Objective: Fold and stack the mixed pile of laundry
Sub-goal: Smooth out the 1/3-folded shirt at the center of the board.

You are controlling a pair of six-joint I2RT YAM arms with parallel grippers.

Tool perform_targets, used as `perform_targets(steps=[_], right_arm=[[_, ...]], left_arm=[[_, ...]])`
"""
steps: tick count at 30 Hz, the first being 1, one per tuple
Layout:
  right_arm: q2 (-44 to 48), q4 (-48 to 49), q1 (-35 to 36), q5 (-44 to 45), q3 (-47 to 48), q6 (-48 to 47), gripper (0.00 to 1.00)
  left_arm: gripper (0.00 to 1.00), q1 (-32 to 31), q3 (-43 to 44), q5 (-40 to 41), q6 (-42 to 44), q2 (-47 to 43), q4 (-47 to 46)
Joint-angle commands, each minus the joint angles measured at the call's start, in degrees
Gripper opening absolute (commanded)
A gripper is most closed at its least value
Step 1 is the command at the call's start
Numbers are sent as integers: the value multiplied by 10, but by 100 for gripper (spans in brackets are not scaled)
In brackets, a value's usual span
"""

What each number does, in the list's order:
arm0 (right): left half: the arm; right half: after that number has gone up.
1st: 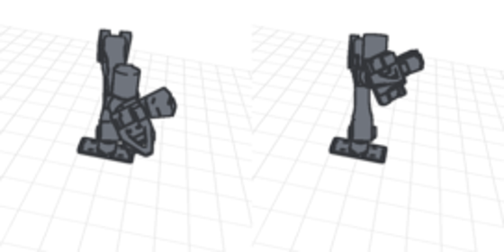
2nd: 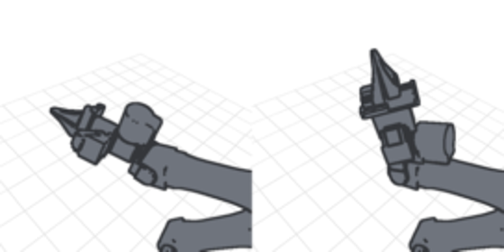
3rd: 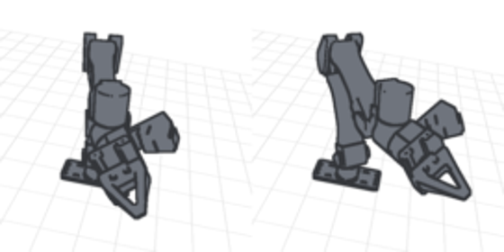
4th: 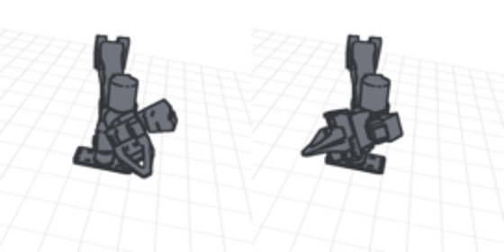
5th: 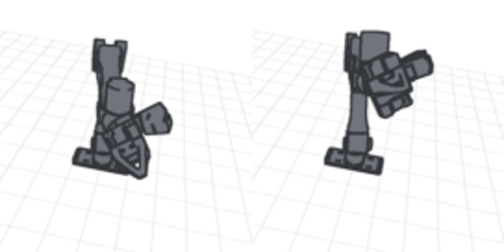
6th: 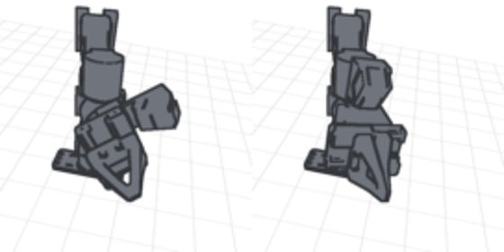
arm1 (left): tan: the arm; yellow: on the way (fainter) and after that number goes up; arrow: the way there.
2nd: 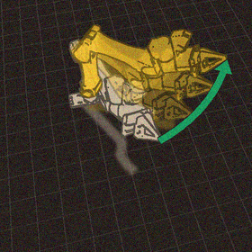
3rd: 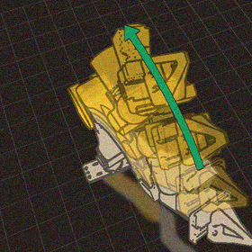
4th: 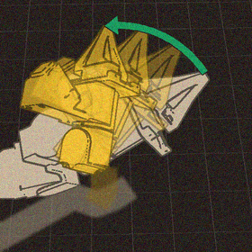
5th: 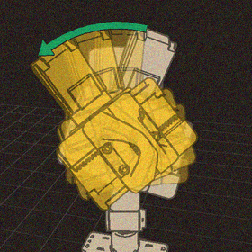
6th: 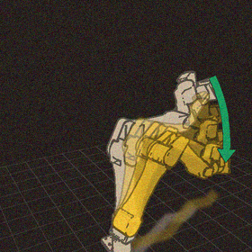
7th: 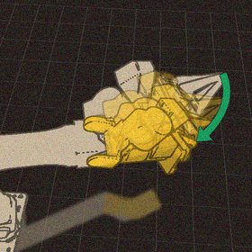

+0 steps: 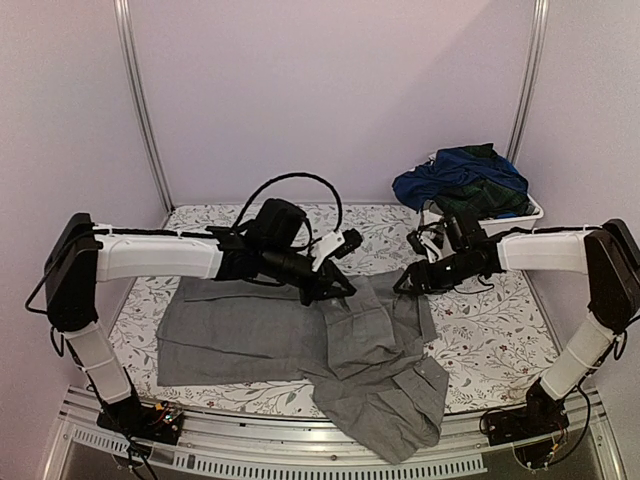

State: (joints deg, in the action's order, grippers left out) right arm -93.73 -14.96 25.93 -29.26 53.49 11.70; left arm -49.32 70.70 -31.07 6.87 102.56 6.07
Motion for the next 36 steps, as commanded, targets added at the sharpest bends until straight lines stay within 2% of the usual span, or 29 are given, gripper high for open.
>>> perform_targets(steps=[1, 7, 14, 24, 27, 36], right_arm=[[14, 12, -5, 3, 48, -20, 60], [-28, 22, -5, -11, 115, -28, 60], [-90, 53, -5, -51, 154, -13, 58], [-185, 31, -3, -42, 165, -28, 52], [-183, 27, -2, -41, 163, -29, 52], [-134, 8, 3, -56, 181, -34, 52]], left_arm=[[0, -50, -27, 69, 18, -68, 1], [0, -117, -19, 142, 66, -192, 46], [0, -162, 8, 196, 78, -269, 116], [0, -186, 36, 151, 80, -331, 158], [0, -190, 50, 153, 83, -333, 195], [0, -192, 40, 184, 106, -398, 227]])
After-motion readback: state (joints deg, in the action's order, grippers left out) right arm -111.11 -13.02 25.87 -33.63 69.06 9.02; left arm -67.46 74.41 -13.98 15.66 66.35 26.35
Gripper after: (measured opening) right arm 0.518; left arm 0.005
